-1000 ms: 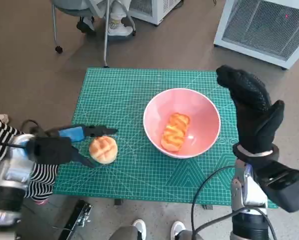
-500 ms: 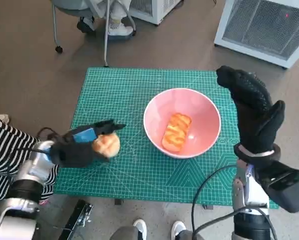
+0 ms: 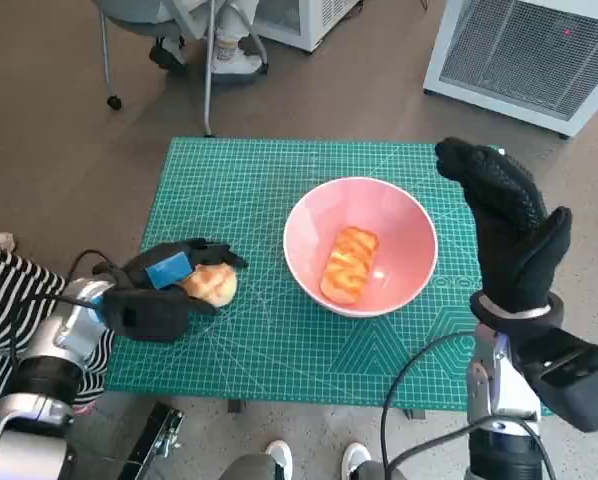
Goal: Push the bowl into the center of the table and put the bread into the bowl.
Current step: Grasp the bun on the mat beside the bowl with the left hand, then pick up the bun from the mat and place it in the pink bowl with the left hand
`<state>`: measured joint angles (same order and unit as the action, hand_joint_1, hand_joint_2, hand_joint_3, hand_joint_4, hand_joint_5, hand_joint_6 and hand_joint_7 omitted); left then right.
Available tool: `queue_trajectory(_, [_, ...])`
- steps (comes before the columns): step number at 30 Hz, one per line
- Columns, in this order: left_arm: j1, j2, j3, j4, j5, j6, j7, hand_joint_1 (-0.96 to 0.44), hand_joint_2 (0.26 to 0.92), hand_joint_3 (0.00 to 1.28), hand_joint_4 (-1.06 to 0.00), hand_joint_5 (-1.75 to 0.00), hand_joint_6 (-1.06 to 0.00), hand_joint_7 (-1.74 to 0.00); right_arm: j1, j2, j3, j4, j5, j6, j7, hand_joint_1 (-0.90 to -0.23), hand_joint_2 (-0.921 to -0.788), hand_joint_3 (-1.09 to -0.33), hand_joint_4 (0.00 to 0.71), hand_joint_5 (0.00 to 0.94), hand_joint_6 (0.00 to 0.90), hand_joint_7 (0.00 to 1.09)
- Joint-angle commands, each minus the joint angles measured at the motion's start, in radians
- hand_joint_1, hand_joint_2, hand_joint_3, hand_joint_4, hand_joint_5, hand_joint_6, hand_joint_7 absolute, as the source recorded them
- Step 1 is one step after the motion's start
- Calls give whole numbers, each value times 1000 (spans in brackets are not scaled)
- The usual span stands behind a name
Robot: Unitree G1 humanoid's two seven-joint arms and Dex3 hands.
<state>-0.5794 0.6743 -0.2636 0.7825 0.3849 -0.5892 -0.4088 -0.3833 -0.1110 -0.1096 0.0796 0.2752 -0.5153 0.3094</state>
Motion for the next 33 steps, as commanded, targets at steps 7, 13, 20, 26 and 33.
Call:
queue_trajectory(7, [40,33,134,-228,-166,24,-60,0,920,98,-691,-1174,-550,-1228,11,2,-4,13,-3,14,-4,-710,-921,-723,249,8,126,382])
queue_trajectory(13, [19,28,189,-346,-205,61,-54,1,920,84,-708,-1161,-564,-1210,13,-1,-7,11,-1,14,-2,-695,-921,-725,252,8,125,384])
queue_trajectory(20, [-25,-1,225,-491,-217,155,-41,1,920,51,-741,-1113,-604,-1181,14,-2,-8,10,-1,13,-1,-690,-921,-730,253,7,124,386])
queue_trajectory(26, [-71,-60,220,-574,-216,209,-20,1,920,34,-753,-1085,-630,-1170,17,-2,-8,8,-3,12,-2,-690,-921,-731,253,6,119,385])
queue_trajectory(33, [-137,-156,179,-617,-197,243,-1,0,920,31,-753,-1078,-635,-1174,21,-3,-10,11,0,8,2,-699,-921,-732,255,6,115,386])
